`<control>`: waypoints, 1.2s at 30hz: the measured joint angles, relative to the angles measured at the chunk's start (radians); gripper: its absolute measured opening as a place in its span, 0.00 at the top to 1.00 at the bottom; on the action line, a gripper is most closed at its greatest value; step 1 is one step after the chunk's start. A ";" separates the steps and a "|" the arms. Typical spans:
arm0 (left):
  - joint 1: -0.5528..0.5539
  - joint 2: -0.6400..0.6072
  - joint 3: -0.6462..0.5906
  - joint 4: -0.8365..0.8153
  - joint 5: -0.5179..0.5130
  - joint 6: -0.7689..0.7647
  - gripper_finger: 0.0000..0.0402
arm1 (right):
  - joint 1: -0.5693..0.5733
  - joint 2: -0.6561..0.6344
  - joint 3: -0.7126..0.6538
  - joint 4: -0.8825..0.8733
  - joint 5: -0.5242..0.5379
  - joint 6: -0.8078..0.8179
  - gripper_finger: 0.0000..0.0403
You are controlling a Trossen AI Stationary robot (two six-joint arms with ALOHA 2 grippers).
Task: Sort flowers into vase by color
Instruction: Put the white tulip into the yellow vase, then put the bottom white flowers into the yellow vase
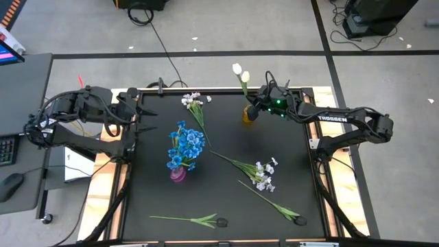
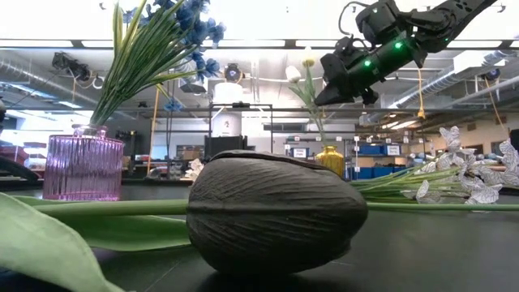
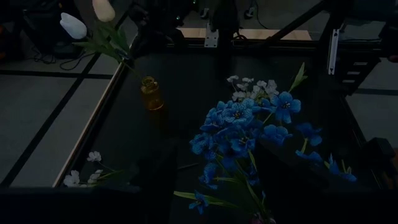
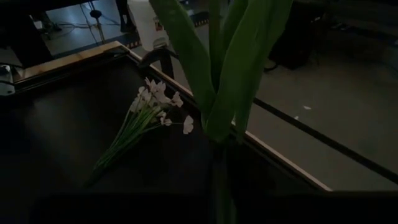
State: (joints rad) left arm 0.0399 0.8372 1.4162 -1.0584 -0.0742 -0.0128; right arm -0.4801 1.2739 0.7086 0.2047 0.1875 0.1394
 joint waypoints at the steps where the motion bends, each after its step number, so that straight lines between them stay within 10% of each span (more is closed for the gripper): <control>1: 0.000 0.000 0.000 0.000 0.000 0.000 0.46 | 0.000 0.000 0.000 0.000 -0.001 0.000 0.82; 16: 0.000 0.000 0.000 0.000 0.000 0.000 0.46 | 0.070 -0.141 0.000 -0.141 -0.055 0.000 0.72; 36: 0.000 0.000 0.000 0.000 0.000 0.000 0.46 | 0.473 -0.165 0.000 -0.171 -0.154 0.125 0.73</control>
State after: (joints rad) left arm 0.0396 0.8375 1.4162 -1.0583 -0.0742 -0.0132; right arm -0.0072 1.1093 0.7087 0.0335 0.0334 0.2641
